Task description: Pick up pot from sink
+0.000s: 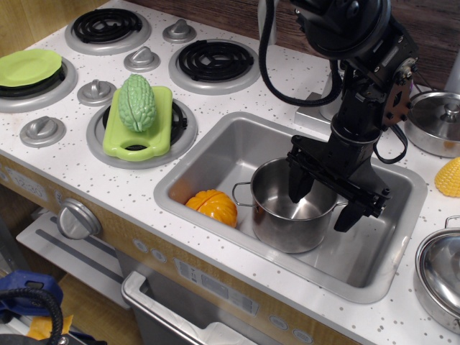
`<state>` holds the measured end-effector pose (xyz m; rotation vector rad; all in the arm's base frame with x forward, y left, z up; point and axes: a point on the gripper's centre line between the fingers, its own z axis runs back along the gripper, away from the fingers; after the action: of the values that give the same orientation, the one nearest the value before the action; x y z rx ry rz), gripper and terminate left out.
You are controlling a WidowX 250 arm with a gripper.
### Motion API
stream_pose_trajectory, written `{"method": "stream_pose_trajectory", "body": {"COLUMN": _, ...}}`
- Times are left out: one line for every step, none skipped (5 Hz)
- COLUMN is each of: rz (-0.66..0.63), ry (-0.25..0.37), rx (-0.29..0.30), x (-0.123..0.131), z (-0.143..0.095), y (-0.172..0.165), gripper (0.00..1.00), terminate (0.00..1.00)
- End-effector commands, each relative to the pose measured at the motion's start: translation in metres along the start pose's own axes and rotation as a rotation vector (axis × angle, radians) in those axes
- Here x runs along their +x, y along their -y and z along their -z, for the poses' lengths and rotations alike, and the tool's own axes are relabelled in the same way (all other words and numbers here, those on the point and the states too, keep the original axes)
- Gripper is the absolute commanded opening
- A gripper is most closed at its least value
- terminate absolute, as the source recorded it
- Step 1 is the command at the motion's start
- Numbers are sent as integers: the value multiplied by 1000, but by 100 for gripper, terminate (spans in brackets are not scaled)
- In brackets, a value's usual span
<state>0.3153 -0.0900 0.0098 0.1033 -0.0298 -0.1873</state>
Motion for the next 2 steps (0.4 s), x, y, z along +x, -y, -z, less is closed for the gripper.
{"method": "stream_pose_trajectory", "body": {"rz": 0, "ry": 0, "rx": 0, "x": 0, "z": 0, "y": 0, "gripper": 100, "terminate": 0}}
{"method": "stream_pose_trajectory", "body": {"rz": 26, "ry": 27, "rx": -12, "x": 2, "z": 9, "y": 1, "gripper": 100, "terminate": 0}}
